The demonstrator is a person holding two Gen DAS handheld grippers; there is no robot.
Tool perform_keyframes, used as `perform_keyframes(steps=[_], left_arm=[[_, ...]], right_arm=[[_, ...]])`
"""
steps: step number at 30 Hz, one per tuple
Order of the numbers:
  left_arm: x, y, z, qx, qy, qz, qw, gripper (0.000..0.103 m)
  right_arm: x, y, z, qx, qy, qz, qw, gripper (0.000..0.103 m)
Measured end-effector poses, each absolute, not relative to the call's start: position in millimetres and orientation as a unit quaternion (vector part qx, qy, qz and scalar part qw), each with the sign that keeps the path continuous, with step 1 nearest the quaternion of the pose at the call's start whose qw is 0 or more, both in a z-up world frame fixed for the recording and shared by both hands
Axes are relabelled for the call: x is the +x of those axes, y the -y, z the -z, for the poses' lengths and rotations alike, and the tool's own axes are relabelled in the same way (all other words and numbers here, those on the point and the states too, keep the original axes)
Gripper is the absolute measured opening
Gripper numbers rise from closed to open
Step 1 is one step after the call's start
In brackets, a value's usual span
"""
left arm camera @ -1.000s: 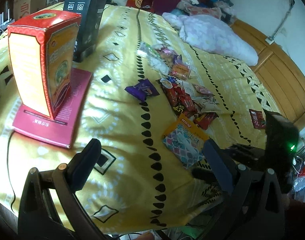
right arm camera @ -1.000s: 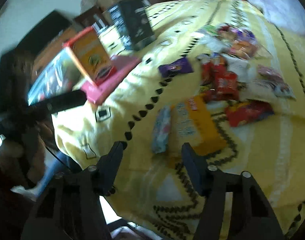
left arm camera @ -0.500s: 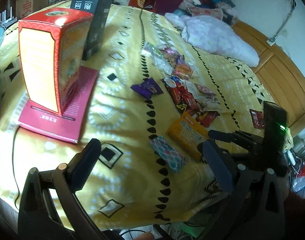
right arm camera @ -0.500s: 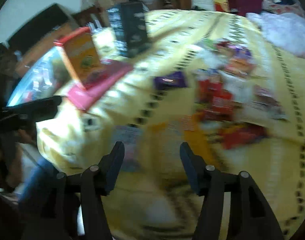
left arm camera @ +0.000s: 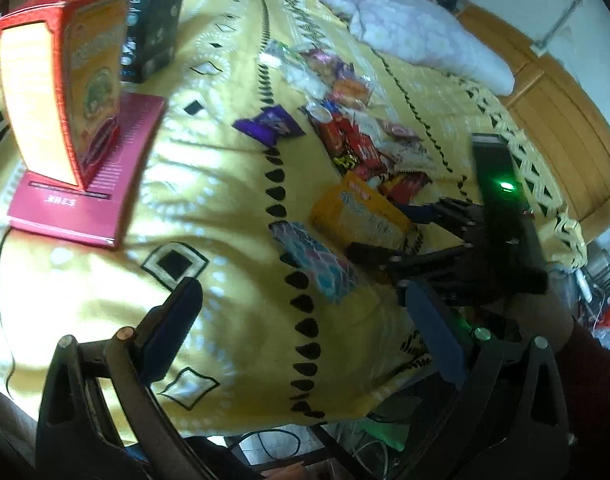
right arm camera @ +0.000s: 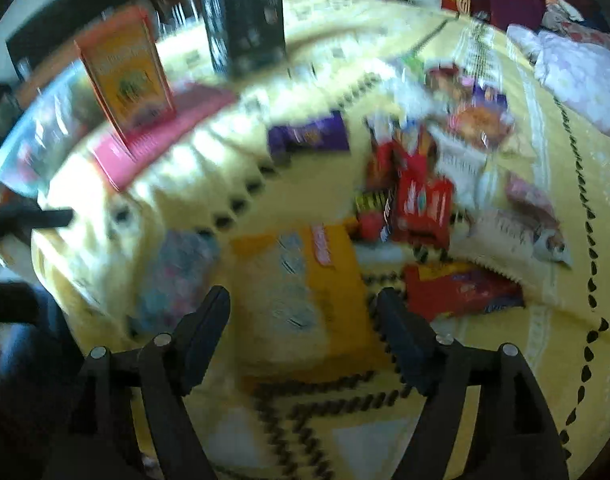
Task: Organize snacks
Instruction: 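Grasp the patterned teal packet with the left tool while the right tool holds the biscuit packet, then carry the teal packet and yellow biscuit packet over the clear bowl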
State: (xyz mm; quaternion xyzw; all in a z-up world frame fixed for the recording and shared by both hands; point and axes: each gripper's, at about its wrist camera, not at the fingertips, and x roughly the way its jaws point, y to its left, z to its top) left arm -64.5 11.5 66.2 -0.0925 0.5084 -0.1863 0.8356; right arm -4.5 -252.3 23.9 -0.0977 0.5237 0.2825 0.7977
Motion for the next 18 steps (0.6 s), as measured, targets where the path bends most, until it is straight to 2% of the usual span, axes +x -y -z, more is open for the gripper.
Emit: perform_keyframes(steps=[2,3,5,8,9,10,12,13,14,15,18], left_arm=[[-62.7,-4.7,-59.9,-0.090,-0.517,0.186,0.831,0.101],[-62.1,-1.3,-57.8,-0.090,-0.521,0.186,0.828,0.101],[-60.3,8.1,-55.9,-0.085,-0.520,0.190,0.828,0.099],[-51.0,19.5,-44.3,-0.085,-0.531,0.187,0.822,0.081],[-46.7,21.3,-37.8,-0.089,-0.539,0.183,0.817,0.067],[-40.8,24.8,-28.0,-0.093,-0.549,0.180,0.811,0.058],[-35.0,31.7,-16.5,-0.079,-0.556,0.172,0.809,0.056],[-33.0,37.1,-12.8,-0.065,-0.551,0.163,0.816,0.050],[-32.8,40.0,-14.1,-0.055,-0.543,0.158,0.823,0.041],[-32.6,43.5,-16.2,-0.044,-0.533,0.150,0.831,0.018],[-34.0,47.7,-23.3,-0.033,-0.521,0.151,0.839,0.015]], right_arm=[[-3.7,253.6,-17.9,-0.095,-0.515,-0.281,0.804,0.083],[-2.9,257.9,-21.2,-0.076,-0.511,-0.276,0.810,0.076],[-5.2,271.7,-36.5,-0.029,-0.496,-0.274,0.823,0.072],[-18.1,293.8,-60.8,0.006,-0.465,-0.261,0.846,0.072],[-21.3,302.4,-65.8,0.022,-0.460,-0.257,0.850,0.072],[-24.9,312.5,-68.5,0.036,-0.457,-0.252,0.852,0.072],[-30.9,323.5,-69.7,0.054,-0.456,-0.245,0.854,0.072],[-33.5,328.8,-68.5,0.064,-0.457,-0.243,0.853,0.072],[-34.9,329.1,-67.2,0.067,-0.457,-0.241,0.854,0.072],[-37.2,331.9,-65.0,0.071,-0.458,-0.239,0.853,0.072],[-42.1,335.0,-61.4,0.083,-0.459,-0.239,0.852,0.072]])
